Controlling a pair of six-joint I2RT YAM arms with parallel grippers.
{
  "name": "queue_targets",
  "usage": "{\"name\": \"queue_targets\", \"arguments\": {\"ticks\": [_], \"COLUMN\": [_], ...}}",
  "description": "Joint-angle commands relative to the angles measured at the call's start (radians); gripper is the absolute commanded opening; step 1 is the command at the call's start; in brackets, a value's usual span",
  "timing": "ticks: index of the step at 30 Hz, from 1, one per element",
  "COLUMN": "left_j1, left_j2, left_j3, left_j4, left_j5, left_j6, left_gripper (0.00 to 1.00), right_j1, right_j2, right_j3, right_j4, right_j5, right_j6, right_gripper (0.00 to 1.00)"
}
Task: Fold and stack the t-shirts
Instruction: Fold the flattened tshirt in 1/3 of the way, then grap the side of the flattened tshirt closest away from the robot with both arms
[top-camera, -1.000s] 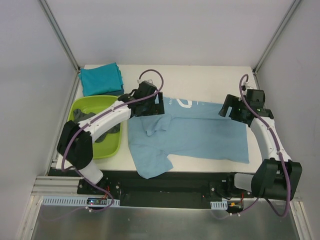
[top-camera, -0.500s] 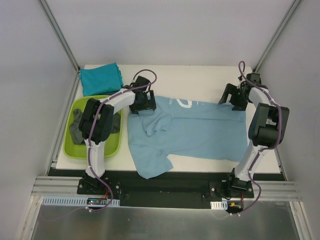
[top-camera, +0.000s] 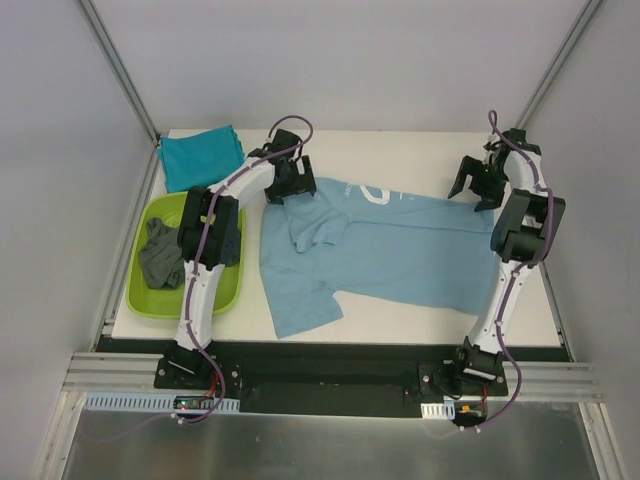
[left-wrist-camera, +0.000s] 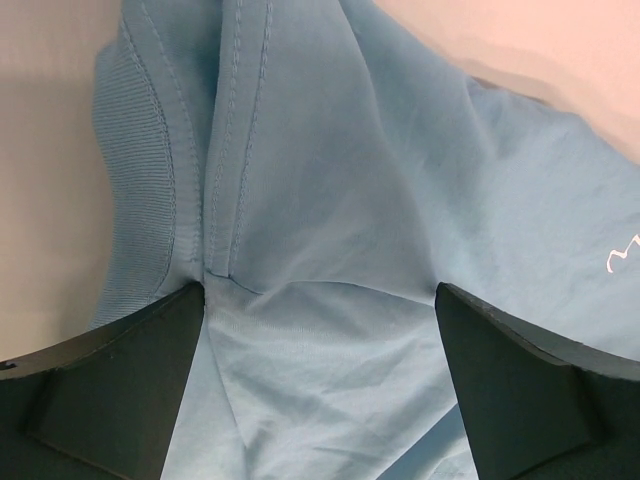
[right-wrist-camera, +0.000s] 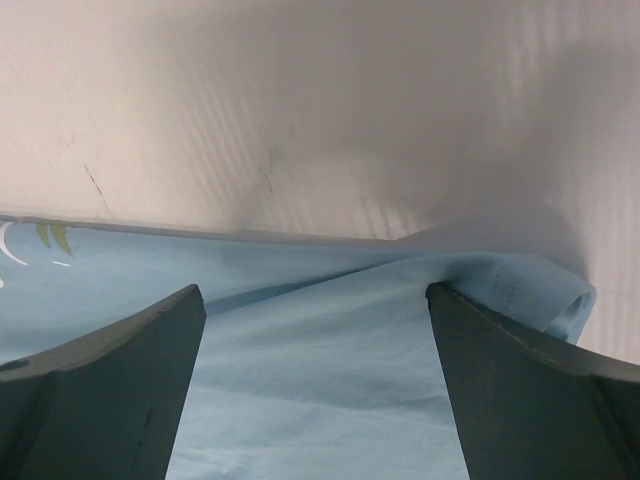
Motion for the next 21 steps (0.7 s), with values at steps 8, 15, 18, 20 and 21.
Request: {"name": "queue_targets", "arguments": {"ticks": [8,15,18,20,21], "left_j1": [0.014,-0.102,-0.170,-0.212,-0.237], "left_j2": [0.046,-0.277,-0.469,-0.584,-0.635], "left_j3": [0.310,0.109,-0.140,-0.299,-0.409], "left_j4": [-0.088,-0.088,-0.083,-0.083,-0.082], "left_j5": [-0.012,-0.190,-0.224,-0.238,-0.262], "left_j6": [0.091,0.131,0.071,0.022,-0.001], "left_gripper": [0.99,0.99,0.99,0.99,0.99], "right_j1": [0.025,0.081,0.086,0.086,0.086], "right_j2": [-0.009,-0.490,-0.768,-0.933,-1.009], "right_j3": [0.216,-0.232,-0.602,-0.870,-0.952], "right_j4": [-0.110,-0.008,0.153,0.268,0.305], "right_j5": [0.106,0.425,0.450,0.447,0.442], "right_j6": [-0.030,0.169,0.269,0.310,0.329], "right_gripper": [0.96,0.96,0.96,0.96,0.96]}}
